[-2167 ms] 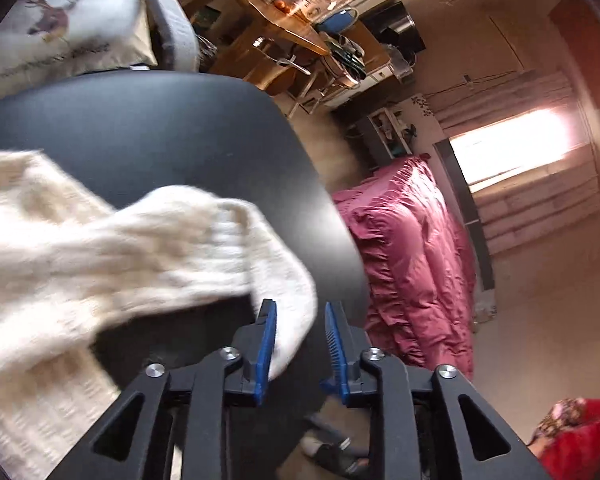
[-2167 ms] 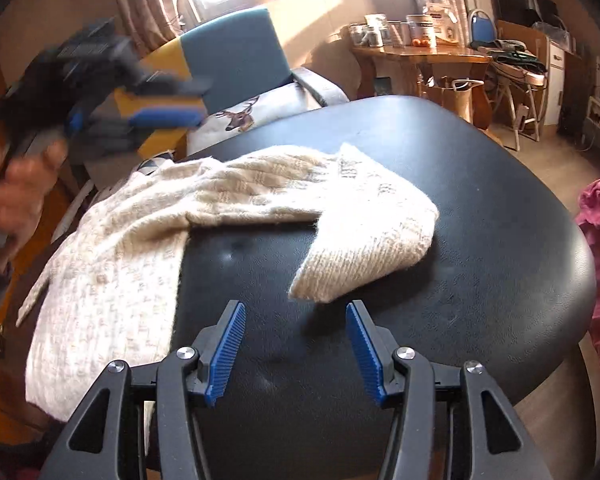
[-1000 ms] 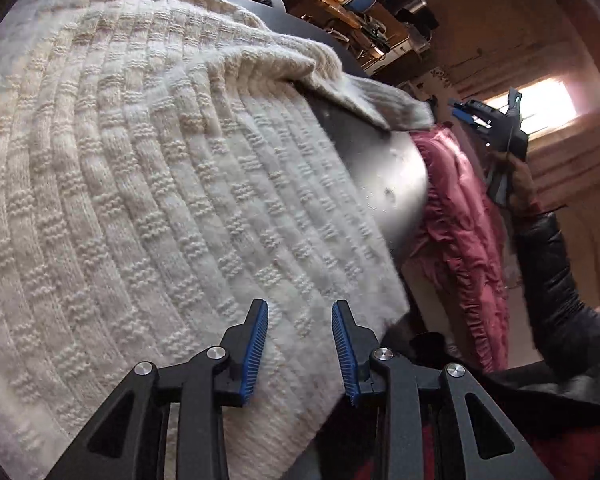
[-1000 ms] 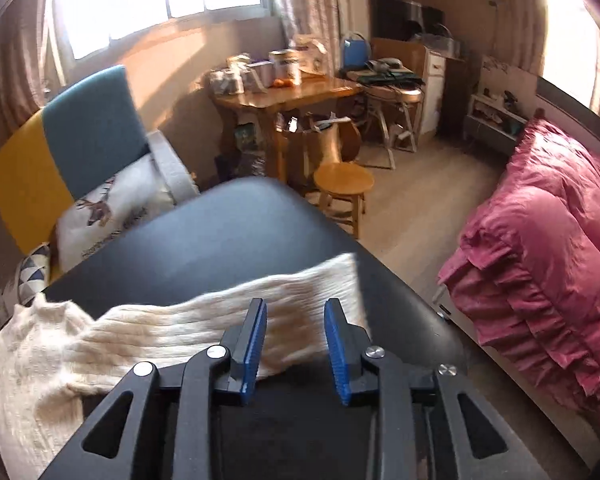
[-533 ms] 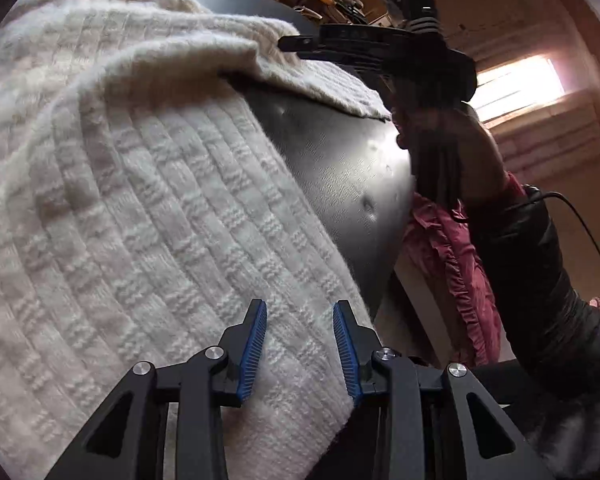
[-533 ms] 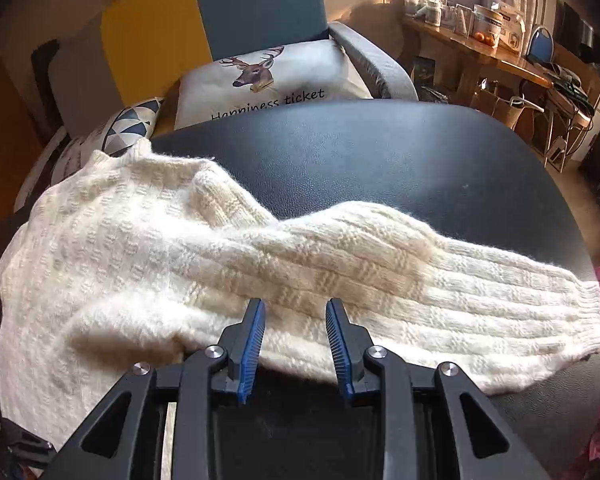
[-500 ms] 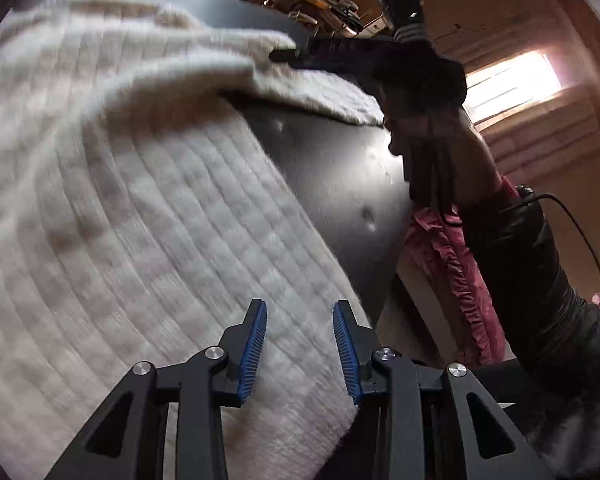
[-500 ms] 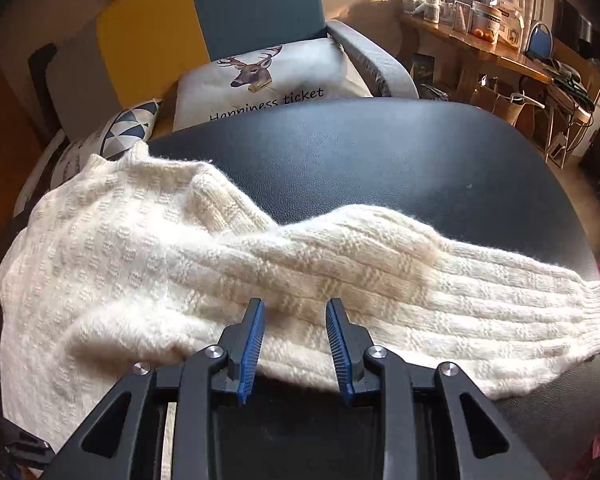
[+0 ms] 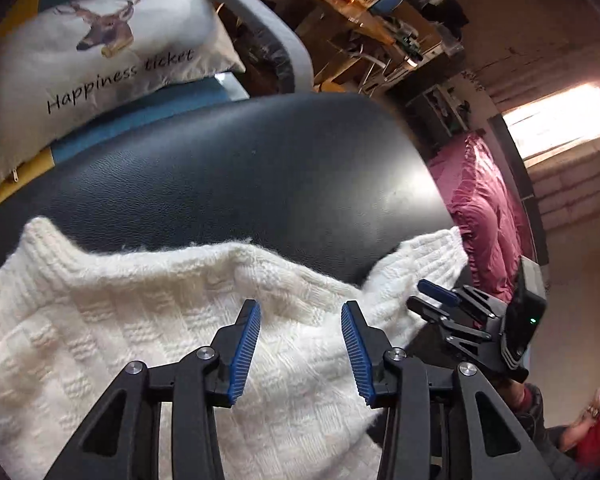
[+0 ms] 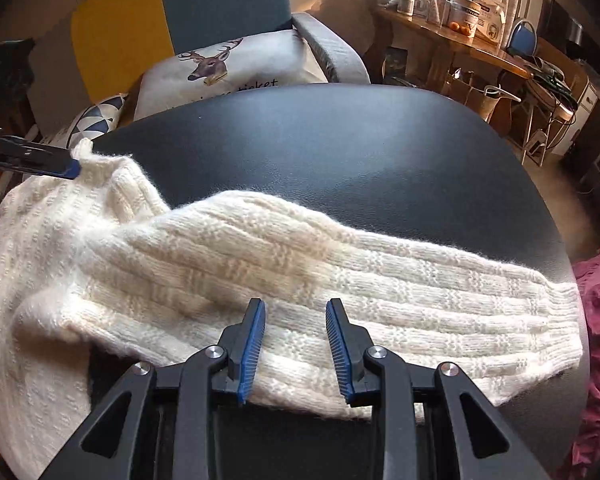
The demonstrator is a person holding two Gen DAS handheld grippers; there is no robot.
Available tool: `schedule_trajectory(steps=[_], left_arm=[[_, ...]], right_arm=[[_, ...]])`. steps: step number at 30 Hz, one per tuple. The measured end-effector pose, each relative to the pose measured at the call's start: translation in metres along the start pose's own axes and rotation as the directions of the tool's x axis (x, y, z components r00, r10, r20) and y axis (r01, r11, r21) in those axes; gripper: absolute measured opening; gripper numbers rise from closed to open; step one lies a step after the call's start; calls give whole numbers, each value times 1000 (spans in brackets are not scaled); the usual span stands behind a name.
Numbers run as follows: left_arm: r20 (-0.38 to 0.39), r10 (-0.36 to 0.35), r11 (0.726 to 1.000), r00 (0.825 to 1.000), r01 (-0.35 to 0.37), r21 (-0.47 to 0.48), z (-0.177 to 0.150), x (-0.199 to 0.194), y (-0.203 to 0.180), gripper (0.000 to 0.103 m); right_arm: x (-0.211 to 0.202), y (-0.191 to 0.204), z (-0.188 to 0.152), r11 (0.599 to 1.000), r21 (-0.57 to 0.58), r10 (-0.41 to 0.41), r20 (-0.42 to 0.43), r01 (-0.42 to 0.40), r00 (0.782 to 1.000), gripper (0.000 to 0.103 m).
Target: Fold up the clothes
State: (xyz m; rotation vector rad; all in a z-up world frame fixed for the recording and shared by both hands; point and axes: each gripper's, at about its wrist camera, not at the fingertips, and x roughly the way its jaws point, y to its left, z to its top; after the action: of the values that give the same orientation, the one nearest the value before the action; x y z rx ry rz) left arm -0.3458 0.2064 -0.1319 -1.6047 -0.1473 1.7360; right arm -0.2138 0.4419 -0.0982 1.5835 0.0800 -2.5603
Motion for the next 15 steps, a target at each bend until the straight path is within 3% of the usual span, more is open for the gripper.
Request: schedule_trajectory(steps=[3,4,6,8,12,15], left_arm=[[-105,43,993,994,-54,-104,10,35,14,43],[-99,29,989,995,-43,-141,12,37,17,40],[-71,33,982,997,-46,-183,12,34,18,39],[-46,73,976,996,-80,-201,11,32,20,7],[89,122,971,988,-100,-217,4,22,25,6],[145,148,965,978,-111,-239,8,26,28,6]], right_arm=[[3,-5,-2,1000,-20,-24,1,24,1000,32],[5,-5,-3,999,-27,-29,1,29,1000,32],[9,-3,-3,999,-40,-31,2,31,1000,32],[12,-1,-3,998,-52,-36,4,36,999,33],[15,-5,-4,998,-35,-52,15,53,999,33],[15,-12,-4,998,-6,-68,25,68,997,35]])
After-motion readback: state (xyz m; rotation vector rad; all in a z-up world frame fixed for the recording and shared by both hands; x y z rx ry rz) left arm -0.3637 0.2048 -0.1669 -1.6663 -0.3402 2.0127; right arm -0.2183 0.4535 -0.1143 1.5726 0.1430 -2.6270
